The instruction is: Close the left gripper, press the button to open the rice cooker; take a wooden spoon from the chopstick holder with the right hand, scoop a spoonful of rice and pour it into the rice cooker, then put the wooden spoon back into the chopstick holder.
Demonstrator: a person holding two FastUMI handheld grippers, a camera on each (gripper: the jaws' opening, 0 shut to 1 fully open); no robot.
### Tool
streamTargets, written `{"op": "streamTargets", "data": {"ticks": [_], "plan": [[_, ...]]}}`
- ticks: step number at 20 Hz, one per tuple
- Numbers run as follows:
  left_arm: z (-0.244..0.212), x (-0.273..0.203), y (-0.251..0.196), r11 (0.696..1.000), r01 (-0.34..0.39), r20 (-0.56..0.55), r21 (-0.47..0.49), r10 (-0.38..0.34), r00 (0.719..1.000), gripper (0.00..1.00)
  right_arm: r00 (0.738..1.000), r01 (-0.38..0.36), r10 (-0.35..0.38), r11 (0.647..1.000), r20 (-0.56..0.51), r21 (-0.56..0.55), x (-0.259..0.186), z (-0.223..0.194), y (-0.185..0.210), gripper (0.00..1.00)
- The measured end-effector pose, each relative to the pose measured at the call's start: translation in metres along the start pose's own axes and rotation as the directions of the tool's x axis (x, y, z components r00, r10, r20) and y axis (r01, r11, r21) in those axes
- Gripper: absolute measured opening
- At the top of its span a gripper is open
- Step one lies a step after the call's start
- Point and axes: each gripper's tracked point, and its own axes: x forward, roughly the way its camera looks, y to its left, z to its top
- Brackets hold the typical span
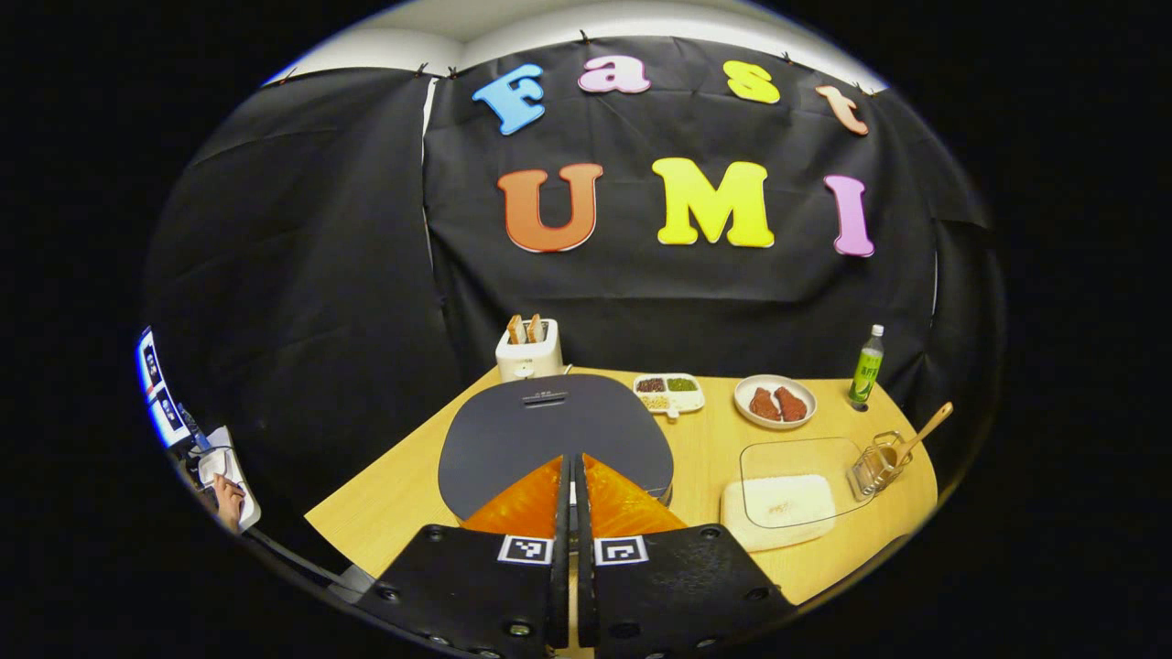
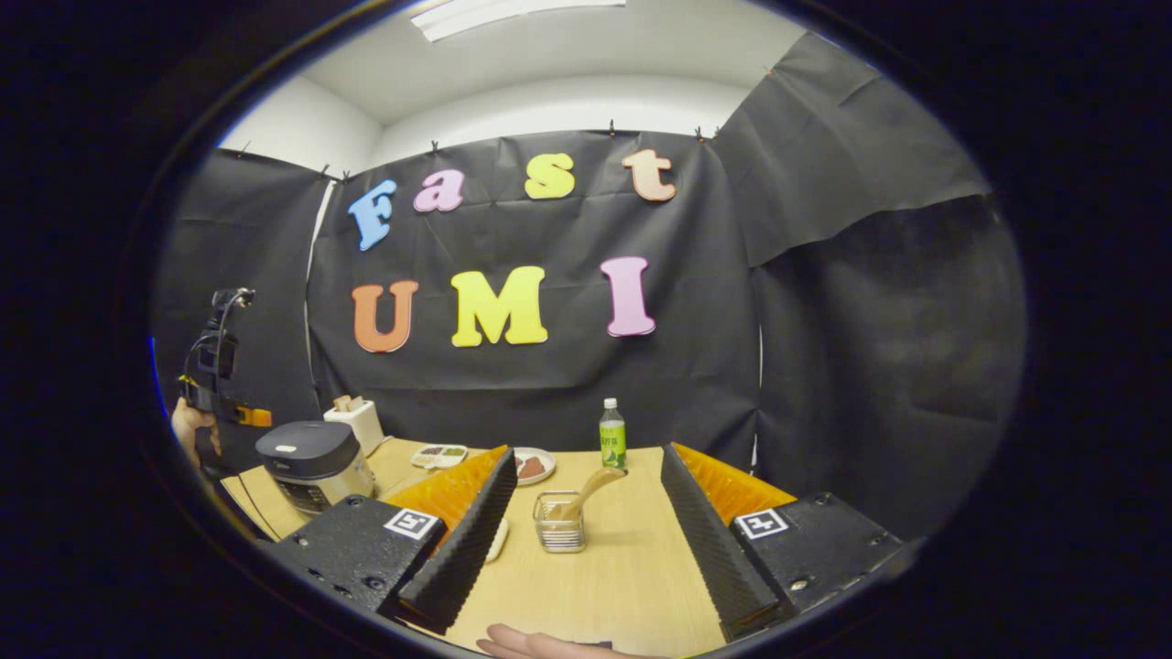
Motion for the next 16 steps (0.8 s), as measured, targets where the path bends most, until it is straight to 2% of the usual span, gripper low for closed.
{"op": "streamTargets", "data": {"ticks": [5,14,16], "plan": [[-0.024,0.026,0.007,0.999,-0.022,-0.129,-0.046,0.016,0.992,0.0,1.0,0.009,-0.009,1.0,-0.02,-0.002,0.003,-0.009,-0.012,1.0],[-0.048,0.036,0.0,0.991,0.009,-0.201,-0.133,-0.035,0.979,0.0,0.999,0.004,-0.004,1.0,-0.037,0.004,0.002,-0.025,-0.02,1.0],[-0.054,0.036,-0.002,0.993,0.012,-0.197,-0.121,-0.036,0.98,0.0,0.999,0.001,-0.001,1.0,-0.041,0.005,0.003,-0.032,-0.02,1.0]]}}
